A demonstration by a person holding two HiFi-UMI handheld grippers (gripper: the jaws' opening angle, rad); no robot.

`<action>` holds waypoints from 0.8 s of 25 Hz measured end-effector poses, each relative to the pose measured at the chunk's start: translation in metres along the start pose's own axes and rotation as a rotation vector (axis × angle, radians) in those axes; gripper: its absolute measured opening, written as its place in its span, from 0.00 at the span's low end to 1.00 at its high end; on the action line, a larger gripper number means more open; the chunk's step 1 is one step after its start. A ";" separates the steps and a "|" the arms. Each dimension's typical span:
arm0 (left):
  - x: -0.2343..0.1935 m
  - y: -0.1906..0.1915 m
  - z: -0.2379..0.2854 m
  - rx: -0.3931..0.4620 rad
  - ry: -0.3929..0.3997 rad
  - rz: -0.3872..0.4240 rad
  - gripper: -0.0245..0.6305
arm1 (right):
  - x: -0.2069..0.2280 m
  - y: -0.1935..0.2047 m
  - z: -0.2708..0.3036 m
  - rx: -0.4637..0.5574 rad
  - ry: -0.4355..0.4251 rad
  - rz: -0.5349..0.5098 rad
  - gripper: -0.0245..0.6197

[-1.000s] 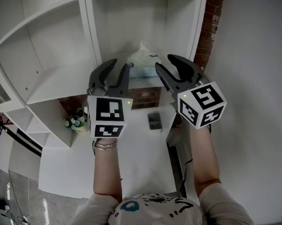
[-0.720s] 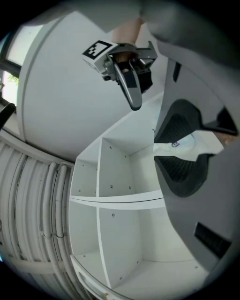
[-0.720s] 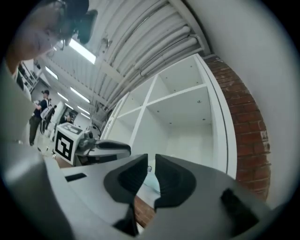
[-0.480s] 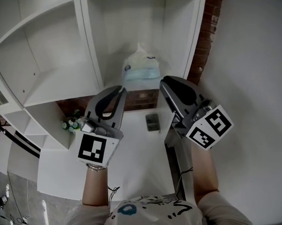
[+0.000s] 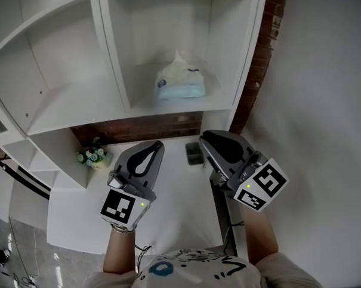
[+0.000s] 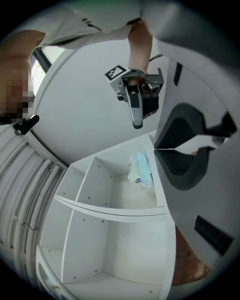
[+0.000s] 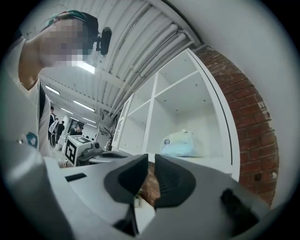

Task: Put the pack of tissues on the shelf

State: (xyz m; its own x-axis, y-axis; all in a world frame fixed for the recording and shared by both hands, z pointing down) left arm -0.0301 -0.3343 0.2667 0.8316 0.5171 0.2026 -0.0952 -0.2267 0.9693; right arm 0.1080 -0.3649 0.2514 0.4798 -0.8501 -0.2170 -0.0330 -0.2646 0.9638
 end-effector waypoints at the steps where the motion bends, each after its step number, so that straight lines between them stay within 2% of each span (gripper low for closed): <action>1: 0.003 0.004 -0.001 -0.010 0.011 -0.009 0.07 | -0.002 0.005 -0.001 -0.007 -0.007 0.012 0.13; 10: 0.024 0.038 -0.007 -0.078 0.078 -0.065 0.07 | -0.022 0.047 -0.009 -0.064 -0.056 0.088 0.12; 13: 0.035 0.053 -0.010 -0.129 0.100 -0.088 0.07 | -0.029 0.060 -0.012 -0.082 -0.066 0.105 0.12; 20: 0.051 0.084 -0.022 -0.198 0.115 -0.163 0.07 | -0.053 0.087 -0.018 -0.150 -0.088 0.108 0.11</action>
State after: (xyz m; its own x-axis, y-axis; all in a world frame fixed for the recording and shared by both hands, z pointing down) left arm -0.0078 -0.3086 0.3611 0.7784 0.6261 0.0457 -0.0799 0.0265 0.9965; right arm 0.0952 -0.3348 0.3497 0.4015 -0.9083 -0.1175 0.0541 -0.1045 0.9930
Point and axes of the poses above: the fingertips, and each gripper's own axes: z forward along the fingers, x to its right, y out of its underside, the point moved 4 cm from there along -z, backward along the fingers, and after that the axes turned 5 degrees about -z, right-handed, at the moved point
